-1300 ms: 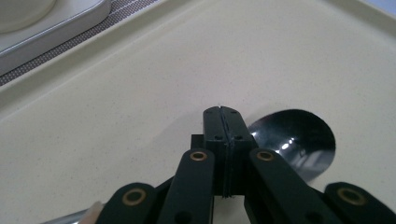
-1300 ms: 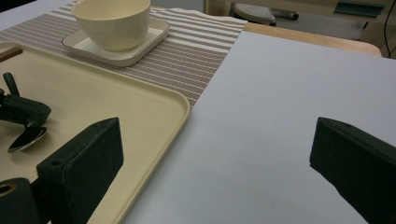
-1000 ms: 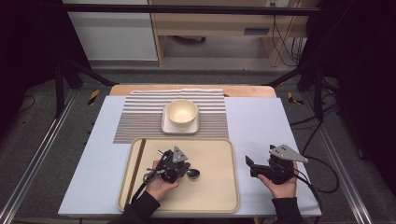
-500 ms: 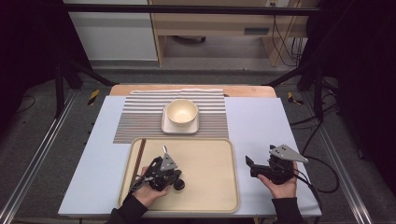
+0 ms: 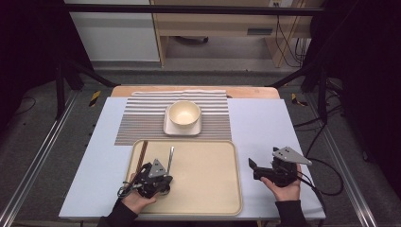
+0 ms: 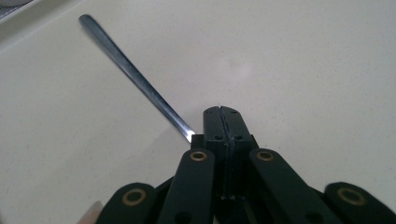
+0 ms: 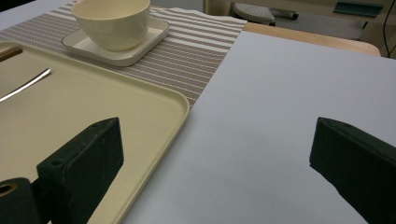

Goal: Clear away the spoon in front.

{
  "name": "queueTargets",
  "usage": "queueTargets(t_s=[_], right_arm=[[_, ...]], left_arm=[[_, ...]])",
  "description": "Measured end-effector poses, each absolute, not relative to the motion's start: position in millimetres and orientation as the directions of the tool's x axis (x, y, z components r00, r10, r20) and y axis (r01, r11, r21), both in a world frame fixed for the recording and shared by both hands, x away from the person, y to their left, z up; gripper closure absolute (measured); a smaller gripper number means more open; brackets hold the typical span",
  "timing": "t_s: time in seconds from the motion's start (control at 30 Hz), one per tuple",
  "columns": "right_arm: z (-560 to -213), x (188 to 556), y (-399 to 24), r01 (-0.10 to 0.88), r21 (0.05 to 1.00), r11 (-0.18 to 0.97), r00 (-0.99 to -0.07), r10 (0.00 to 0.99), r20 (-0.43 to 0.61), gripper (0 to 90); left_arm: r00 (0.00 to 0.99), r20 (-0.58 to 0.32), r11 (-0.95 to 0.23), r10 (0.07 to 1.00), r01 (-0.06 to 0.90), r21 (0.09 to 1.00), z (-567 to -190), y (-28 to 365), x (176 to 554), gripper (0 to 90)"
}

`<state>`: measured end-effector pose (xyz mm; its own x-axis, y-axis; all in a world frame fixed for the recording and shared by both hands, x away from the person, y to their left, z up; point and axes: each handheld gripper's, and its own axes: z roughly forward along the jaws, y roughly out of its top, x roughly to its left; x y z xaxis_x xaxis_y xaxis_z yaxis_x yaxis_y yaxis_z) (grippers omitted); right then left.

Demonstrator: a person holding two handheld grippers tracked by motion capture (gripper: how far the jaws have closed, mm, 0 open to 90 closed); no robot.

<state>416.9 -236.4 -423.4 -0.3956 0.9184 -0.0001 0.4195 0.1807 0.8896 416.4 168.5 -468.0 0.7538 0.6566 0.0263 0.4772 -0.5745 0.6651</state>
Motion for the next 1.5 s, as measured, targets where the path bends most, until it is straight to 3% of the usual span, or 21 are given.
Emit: queueTargets(t_s=[0.27,0.63,1.23,1.5], right_arm=[[-423,417,-237,0.415,0.893,0.175,-0.395,0.919,0.004,3.1],[-423,417,-237,0.42,0.89,0.177,-0.394,0.919,0.003,3.1],[-423,417,-237,0.416,0.892,0.179,-0.396,0.918,0.0,3.1],[-423,417,-236,0.422,0.889,0.176,-0.397,0.918,0.007,3.1]], left_arm=[[0.725,0.017,-0.547,0.688,0.503,0.669,-466,179,418,89.9],[0.727,0.048,-0.558,0.685,0.482,0.676,-469,165,431,89.9],[0.614,0.027,-0.465,0.789,0.568,0.679,-468,202,431,90.0],[0.631,0.039,-0.474,0.775,0.539,0.696,-466,193,450,89.9]])
